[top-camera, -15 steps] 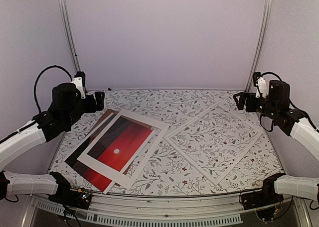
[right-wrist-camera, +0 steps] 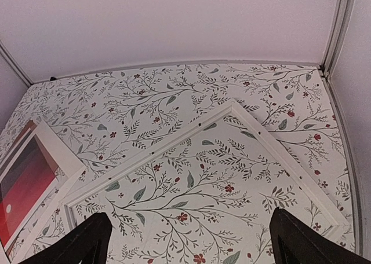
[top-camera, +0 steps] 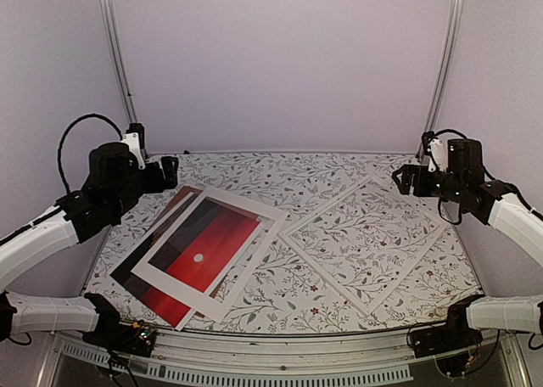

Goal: Put the photo into the frame
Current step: Move the frame body to the center of the board, then adjust the frame body at the center of the board.

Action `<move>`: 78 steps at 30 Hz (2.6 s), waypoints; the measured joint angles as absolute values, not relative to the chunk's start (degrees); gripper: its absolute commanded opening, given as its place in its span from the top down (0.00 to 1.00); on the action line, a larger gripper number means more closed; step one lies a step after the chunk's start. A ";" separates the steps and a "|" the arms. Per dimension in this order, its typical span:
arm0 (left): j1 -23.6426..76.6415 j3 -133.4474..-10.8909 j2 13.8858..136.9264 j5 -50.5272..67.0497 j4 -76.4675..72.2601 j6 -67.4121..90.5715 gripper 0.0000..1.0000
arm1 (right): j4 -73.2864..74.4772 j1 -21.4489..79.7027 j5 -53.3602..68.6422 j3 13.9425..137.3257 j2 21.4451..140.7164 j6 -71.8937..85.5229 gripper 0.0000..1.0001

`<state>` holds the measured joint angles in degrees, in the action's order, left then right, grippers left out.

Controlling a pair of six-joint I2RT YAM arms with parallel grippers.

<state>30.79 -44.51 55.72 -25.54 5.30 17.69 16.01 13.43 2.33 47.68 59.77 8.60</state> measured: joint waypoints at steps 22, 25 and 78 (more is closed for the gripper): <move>30.65 -37.56 64.07 -16.78 5.91 26.70 0.00 | 18.52 39.66 5.30 46.30 77.08 12.60 0.02; 30.37 -37.50 65.41 -16.08 5.56 27.53 0.00 | 18.85 45.17 5.39 46.44 82.41 13.06 0.06; 14.11 -25.34 73.23 2.85 -1.83 43.68 0.04 | 23.53 33.78 11.49 110.83 131.83 7.70 0.08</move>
